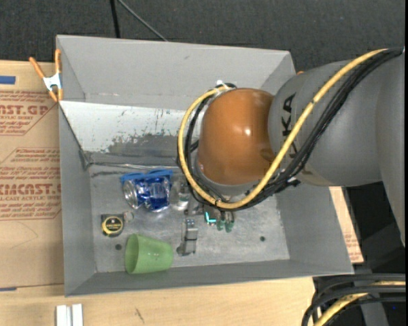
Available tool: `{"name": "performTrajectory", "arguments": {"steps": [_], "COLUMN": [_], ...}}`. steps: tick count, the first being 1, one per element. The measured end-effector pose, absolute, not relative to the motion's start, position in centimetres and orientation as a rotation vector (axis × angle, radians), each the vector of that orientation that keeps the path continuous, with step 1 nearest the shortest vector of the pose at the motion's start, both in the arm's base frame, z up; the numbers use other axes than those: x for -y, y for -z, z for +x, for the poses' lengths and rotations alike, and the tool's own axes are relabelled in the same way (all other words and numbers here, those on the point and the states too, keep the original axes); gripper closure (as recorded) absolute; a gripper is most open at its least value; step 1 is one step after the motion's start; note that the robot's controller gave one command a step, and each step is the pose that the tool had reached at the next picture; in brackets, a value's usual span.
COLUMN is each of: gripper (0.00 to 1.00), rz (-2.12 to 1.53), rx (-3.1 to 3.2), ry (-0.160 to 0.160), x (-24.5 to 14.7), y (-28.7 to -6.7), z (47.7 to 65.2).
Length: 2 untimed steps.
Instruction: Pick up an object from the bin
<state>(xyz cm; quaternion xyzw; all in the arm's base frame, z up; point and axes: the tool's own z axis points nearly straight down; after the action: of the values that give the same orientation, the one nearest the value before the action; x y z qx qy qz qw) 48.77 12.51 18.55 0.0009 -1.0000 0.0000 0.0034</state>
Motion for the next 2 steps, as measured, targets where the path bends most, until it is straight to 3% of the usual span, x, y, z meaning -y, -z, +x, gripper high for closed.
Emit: {"name": "performTrajectory", "arguments": {"steps": [1, 2], "gripper": [0.00, 0.00], "rz": [0.342, 0.365], "rx": [3.116, 3.120], "ry": [-0.006, 0.001], "x": [-18.6, -20.7], "y": [-8.1, -7.6], "z": [50.8, 48.3]}}
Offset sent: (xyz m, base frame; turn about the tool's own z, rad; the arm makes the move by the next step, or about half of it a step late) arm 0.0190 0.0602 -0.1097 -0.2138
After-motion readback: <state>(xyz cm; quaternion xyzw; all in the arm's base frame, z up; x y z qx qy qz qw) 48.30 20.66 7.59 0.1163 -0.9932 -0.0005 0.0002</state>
